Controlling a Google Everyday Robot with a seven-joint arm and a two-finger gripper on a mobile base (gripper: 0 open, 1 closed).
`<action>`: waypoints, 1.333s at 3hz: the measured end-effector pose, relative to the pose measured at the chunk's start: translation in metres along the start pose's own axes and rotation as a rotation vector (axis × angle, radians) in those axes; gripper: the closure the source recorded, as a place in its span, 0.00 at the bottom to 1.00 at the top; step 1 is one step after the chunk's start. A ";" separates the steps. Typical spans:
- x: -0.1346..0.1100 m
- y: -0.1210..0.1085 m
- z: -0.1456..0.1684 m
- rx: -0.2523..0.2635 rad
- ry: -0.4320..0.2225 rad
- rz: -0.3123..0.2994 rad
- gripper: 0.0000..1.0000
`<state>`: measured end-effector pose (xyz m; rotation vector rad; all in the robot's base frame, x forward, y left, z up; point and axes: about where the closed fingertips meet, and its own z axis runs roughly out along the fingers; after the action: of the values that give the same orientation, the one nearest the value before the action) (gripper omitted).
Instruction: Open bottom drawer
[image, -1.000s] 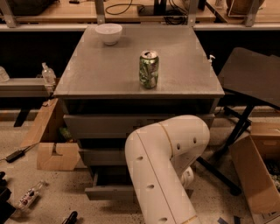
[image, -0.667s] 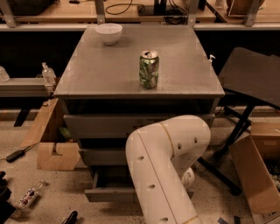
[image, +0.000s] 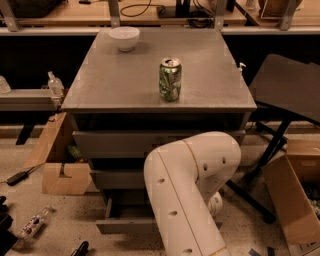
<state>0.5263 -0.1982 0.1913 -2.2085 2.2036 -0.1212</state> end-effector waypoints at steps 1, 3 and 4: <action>0.001 0.006 -0.001 -0.011 0.002 0.005 1.00; 0.001 0.010 -0.001 -0.021 0.004 0.008 1.00; 0.003 0.022 -0.001 -0.050 0.006 0.013 1.00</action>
Offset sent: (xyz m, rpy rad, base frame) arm -0.2441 -0.0516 0.0274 -0.0673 0.4373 -0.1989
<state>0.5044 -0.2013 0.1913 -2.2209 2.2481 -0.0729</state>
